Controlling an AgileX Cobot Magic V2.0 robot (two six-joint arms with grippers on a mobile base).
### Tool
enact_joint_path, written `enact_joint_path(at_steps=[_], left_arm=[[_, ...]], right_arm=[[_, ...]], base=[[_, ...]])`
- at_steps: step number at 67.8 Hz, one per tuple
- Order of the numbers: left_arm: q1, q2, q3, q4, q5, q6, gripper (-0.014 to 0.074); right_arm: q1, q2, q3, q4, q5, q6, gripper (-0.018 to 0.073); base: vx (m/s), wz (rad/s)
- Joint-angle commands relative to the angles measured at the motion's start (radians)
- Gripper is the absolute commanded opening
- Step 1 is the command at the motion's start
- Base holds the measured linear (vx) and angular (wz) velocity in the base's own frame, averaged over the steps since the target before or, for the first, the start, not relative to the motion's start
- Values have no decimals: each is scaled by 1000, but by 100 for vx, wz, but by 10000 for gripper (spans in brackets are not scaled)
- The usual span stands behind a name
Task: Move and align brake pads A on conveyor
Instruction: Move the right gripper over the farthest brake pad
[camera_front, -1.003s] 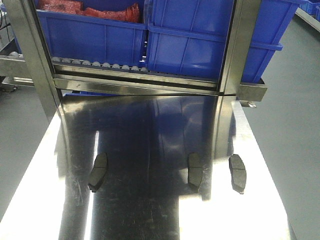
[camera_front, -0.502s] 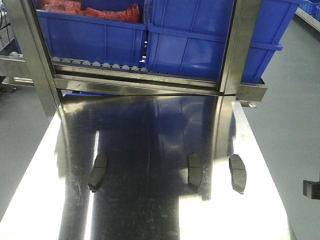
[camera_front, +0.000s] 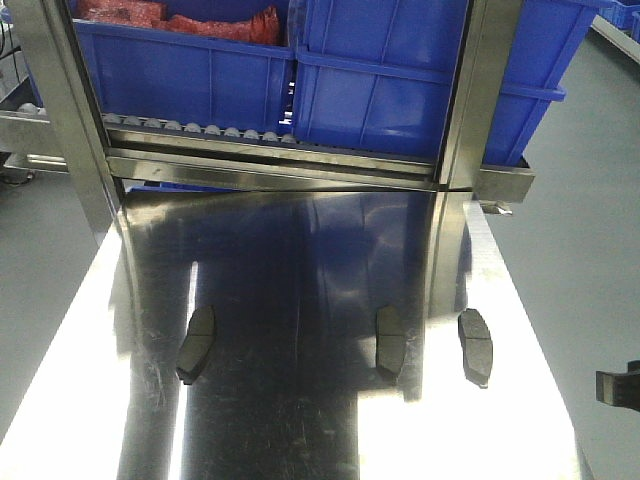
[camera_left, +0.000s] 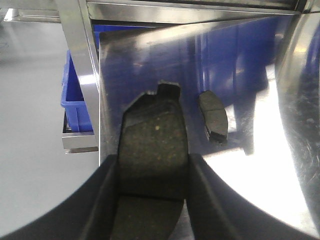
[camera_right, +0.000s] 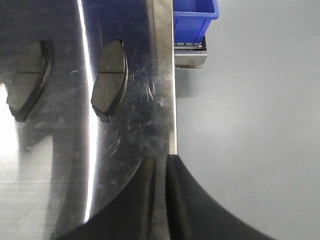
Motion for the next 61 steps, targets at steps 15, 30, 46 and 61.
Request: enact_joint_path(at_steps=[15, 30, 46, 61], left_arm=[[-4, 7, -30, -5, -95, -3, -6], [-4, 7, -30, -5, -95, -3, -6], [-4, 7, -30, -5, -95, -3, -6], [-4, 7, -30, -5, -95, -3, -6]], right_arm=[[-5, -3, -34, -1, -42, -5, 389], [-5, 50, -63, 42, -22, -14, 452], [3, 254, -228, 132, 25, -61, 452], [124, 463, -352, 109, -11, -10, 452]], base=[[0, 0], [0, 0], [0, 0], [0, 0]])
